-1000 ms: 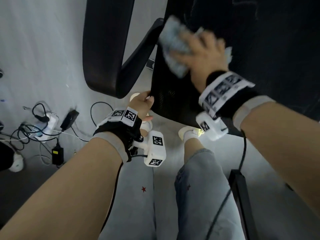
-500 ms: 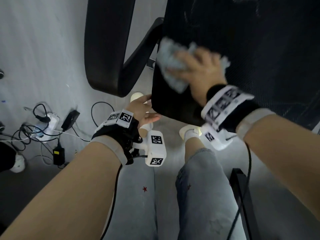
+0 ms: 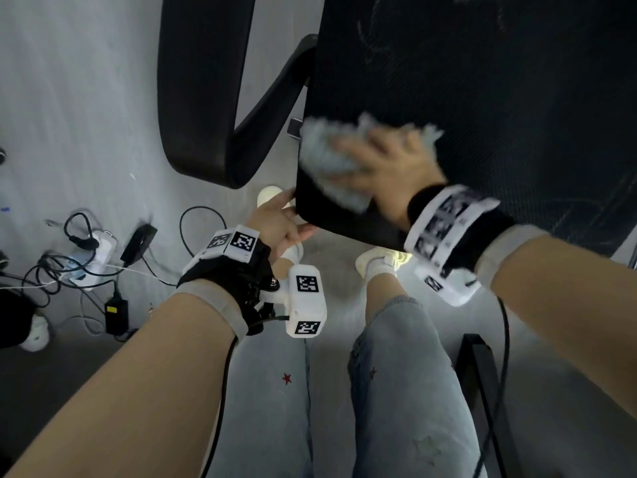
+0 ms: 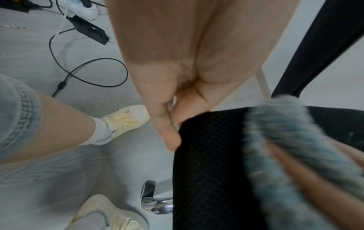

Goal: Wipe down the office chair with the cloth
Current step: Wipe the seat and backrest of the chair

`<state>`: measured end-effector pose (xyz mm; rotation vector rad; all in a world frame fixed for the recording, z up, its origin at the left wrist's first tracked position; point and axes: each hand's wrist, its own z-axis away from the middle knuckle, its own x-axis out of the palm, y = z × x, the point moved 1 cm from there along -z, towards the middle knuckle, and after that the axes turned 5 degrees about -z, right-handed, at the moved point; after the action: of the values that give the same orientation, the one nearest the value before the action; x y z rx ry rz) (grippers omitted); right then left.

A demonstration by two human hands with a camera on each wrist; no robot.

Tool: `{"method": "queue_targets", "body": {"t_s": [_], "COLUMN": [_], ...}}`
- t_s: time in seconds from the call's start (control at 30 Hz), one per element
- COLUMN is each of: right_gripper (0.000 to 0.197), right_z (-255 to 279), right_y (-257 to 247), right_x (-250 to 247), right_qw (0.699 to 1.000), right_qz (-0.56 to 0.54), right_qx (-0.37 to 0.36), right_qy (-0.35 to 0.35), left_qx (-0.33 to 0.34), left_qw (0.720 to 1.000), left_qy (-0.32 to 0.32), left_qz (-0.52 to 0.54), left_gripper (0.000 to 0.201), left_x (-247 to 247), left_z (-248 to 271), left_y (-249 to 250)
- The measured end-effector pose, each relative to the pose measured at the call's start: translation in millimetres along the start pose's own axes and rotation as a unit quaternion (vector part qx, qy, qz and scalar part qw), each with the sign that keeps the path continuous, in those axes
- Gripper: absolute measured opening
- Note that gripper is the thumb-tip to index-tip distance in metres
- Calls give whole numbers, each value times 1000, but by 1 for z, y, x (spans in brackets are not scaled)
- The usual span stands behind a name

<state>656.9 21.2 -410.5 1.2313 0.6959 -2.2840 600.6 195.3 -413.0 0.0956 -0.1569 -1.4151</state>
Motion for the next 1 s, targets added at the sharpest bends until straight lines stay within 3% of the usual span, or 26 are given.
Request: {"method": "queue_targets", "body": {"t_s": [0.07, 0.13, 0.2, 0.3, 0.37, 0.43, 0.5, 0.57, 0.63, 0.7, 0.77, 0.83, 0.9, 0.97, 1.0], "right_gripper": [45, 52, 55, 48, 48, 54, 53, 49, 52, 57, 59, 54, 52, 56, 57], "right_z": [-11, -14, -16, 2, 21, 24, 15, 1, -9, -15, -17, -12, -3, -4, -7], "right_y": [22, 27, 12, -29, -38, -24, 1, 33, 56, 56, 41, 20, 13, 30, 43], "right_x": [-16, -24, -21, 8, 25, 23, 5, -13, -24, -33, -34, -24, -21, -26, -28], "right_qw": [987, 964, 965, 996, 997, 989, 996, 993, 960, 932, 953, 988, 999, 1000, 999], "right_qz": [-106, -133, -117, -49, 5, 42, 16, -78, -135, -137, -119, -85, -33, -15, -31], "right_qx": [113, 205, 221, 52, -81, -143, -80, 65, 227, 314, 268, 124, -7, -18, 34], "right_qy": [44, 102, 85, 53, 20, 13, 47, 66, 89, 121, 77, 22, 17, 16, 14], "left_qx": [-7, -3, 6, 10, 13, 29, 57, 97, 118, 134, 156, 178, 184, 186, 200], "left_qw": [1000, 1000, 1000, 999, 995, 990, 985, 976, 963, 953, 950, 940, 920, 896, 882], "left_qy": [-1, -7, -7, 5, 6, 7, 6, 0, -2, 17, 13, 10, 15, 27, 29], "left_qz": [15, 9, -4, -39, -99, -138, -161, -196, -243, -270, -269, -289, -346, -403, -427], "left_gripper": [88, 88, 82, 68, 58, 52, 53, 58, 60, 59, 76, 108, 116, 106, 101], "left_x": [-2, -4, -3, -1, 1, 4, 9, 14, 20, 26, 35, 41, 45, 49, 50], "left_z": [-2, -1, 0, 2, 2, 5, 6, 4, 2, 1, 5, 4, 2, 6, 4], "left_y": [-1, -1, 1, 3, 5, 11, 19, 26, 33, 38, 44, 45, 46, 50, 51]}}
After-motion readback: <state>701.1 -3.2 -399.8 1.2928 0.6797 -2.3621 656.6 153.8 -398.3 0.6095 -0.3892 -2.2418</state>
